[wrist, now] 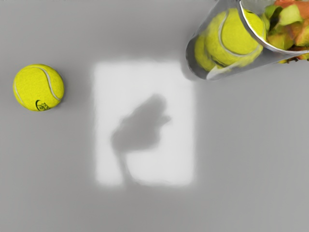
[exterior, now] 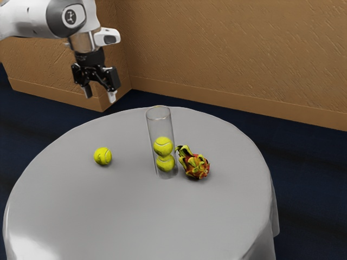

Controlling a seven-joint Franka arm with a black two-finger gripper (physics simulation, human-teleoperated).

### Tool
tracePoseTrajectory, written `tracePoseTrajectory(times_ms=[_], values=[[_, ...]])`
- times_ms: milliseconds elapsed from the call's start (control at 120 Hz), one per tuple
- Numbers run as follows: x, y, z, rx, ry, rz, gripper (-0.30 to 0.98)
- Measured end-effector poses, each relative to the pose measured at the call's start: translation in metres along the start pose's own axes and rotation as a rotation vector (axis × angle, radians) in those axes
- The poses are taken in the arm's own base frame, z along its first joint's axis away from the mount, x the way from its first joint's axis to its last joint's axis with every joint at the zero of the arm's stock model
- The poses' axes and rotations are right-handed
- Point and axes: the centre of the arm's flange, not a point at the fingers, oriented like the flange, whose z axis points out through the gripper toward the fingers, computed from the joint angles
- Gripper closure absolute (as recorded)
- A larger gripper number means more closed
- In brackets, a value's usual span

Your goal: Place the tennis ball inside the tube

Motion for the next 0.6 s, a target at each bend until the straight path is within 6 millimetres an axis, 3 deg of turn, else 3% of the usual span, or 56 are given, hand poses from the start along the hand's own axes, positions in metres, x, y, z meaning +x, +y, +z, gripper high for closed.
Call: tracePoseTrajectory(times_ms=[133, 175, 233, 283, 325, 483, 600], values=[[-0.001, -0.006, 0.006, -0.001, -0.008, -0.003, 0.02], [-0.001, -0.025, 0.014, -0.001, -0.019, -0.033, 0.02], [-0.003, -0.068, 0.028, 0.0, -0.032, -0.106, 0.02], [-0.003, -0.1, 0.051, 0.003, -0.056, -0.16, 0.02], [0.001, -0.114, 0.076, 0.011, -0.078, -0.184, 0.02], [0.029, -0.131, 0.152, 0.031, -0.114, -0.205, 0.02], [0.045, -0.135, 0.187, 0.018, -0.099, -0.201, 0.02]])
